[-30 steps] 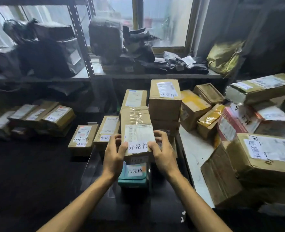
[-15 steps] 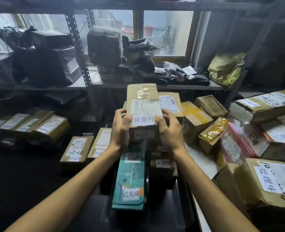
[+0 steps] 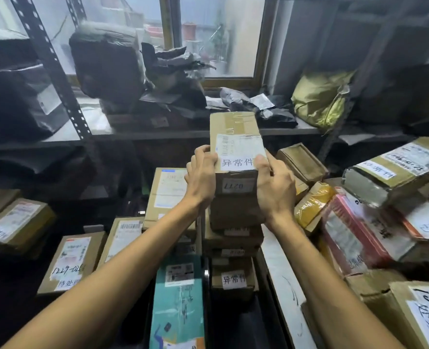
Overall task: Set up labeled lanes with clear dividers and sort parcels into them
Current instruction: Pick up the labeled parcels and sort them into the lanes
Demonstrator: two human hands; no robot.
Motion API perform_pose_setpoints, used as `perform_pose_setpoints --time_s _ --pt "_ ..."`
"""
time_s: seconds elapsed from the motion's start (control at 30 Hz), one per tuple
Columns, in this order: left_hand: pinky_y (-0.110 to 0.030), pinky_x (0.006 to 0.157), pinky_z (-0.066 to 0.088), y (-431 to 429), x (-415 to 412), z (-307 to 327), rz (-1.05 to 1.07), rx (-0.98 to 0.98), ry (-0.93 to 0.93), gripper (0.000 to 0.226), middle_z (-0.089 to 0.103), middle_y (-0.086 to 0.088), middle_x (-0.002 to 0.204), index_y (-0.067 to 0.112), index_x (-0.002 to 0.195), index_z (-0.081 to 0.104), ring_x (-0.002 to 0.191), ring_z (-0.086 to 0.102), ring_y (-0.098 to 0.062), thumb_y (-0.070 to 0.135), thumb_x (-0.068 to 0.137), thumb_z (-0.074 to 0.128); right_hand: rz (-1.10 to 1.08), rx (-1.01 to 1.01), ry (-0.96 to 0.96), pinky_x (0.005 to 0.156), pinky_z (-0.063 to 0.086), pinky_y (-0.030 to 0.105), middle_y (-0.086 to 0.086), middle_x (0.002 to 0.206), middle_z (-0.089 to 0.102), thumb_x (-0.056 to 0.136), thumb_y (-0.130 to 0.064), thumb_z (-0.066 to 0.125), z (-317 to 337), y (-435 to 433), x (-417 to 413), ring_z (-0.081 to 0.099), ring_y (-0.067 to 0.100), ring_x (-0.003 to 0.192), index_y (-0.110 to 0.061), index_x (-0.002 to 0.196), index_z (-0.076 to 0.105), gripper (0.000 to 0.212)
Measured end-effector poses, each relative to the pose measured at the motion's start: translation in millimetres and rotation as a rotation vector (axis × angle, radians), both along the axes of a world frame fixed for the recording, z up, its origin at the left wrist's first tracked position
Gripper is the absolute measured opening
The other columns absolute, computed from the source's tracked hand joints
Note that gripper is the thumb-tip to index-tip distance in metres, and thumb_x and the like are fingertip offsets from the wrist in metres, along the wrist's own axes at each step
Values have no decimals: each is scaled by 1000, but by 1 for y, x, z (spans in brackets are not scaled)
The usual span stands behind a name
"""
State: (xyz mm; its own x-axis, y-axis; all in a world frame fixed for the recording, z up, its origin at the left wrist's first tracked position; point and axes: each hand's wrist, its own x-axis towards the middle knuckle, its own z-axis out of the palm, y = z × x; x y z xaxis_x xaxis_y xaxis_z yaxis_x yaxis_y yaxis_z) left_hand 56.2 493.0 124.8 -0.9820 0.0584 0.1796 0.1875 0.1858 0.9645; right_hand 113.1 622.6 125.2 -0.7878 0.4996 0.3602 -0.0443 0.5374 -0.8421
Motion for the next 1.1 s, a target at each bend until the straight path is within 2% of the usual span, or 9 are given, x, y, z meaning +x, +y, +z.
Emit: perform_pose_setpoints --time_s 0.07,0.17,0.27,0.4,0.7,0.9,1.0,1.03,1.1 --pt "-43 102 32 4 -3 -3 -6 -30 -1 42 51 6 117 31 116 46 113 41 -18 47 83 25 10 -25 -16 95 49 42 1 123 67 95 -60 26 -6 3 -4 58 22 114 -27 132 63 62" --pt "-44 105 34 7 -5 -7 -21 0 -11 39 49 10 115 31 114 46 115 43 -16 48 84 28 35 -85 -22 92 52 38 1 121 66 98 -58 28 -14 4 -7 60 17 111 -27 129 63 57" --pt "-46 108 35 6 -5 -6 -27 34 -42 46 46 11 112 27 118 47 115 43 -15 51 82 30 37 -120 -20 96 51 41 2 125 64 104 -52 31 -14 1 -10 59 16 114 -30 132 60 46" --pt "-46 108 34 3 -3 -2 -14 46 -78 54 46 7 114 23 122 48 116 42 -16 52 81 30 23 -132 -11 97 51 43 3 124 64 106 -45 34 -12 -2 -9 58 16 113 -25 130 63 42" --pt "-43 104 34 1 9 0 12 -53 -14 50 48 4 117 21 117 48 109 39 -13 48 82 27 32 -136 -19 98 51 46 2 127 62 104 -52 31 -17 -2 -2 57 17 117 -28 134 57 47" --pt "-43 105 34 1 15 0 7 -66 -3 50 48 6 120 23 120 49 113 42 -15 52 89 22 62 -214 -59 104 46 47 -2 123 65 90 -73 18 -14 0 4 56 18 119 -31 128 62 71" --pt "-49 106 33 -3 18 3 45 -62 11 39 48 3 115 18 115 49 113 42 -21 42 101 22 40 -182 -33 115 32 37 2 136 56 89 -71 19 -12 -1 11 46 18 130 -27 137 55 74" --pt "-49 108 32 -4 20 4 57 -43 5 35 48 2 116 18 114 48 115 41 -22 40 101 24 11 -149 -18 114 26 30 3 142 52 90 -67 21 -9 0 15 41 19 134 -25 141 52 73" --pt "-46 111 28 -8 29 8 80 -18 12 35 44 2 121 18 123 44 122 38 -21 39 101 27 -33 -89 36 109 22 27 3 146 48 92 -60 27 -3 -1 25 35 17 136 -21 143 51 68"
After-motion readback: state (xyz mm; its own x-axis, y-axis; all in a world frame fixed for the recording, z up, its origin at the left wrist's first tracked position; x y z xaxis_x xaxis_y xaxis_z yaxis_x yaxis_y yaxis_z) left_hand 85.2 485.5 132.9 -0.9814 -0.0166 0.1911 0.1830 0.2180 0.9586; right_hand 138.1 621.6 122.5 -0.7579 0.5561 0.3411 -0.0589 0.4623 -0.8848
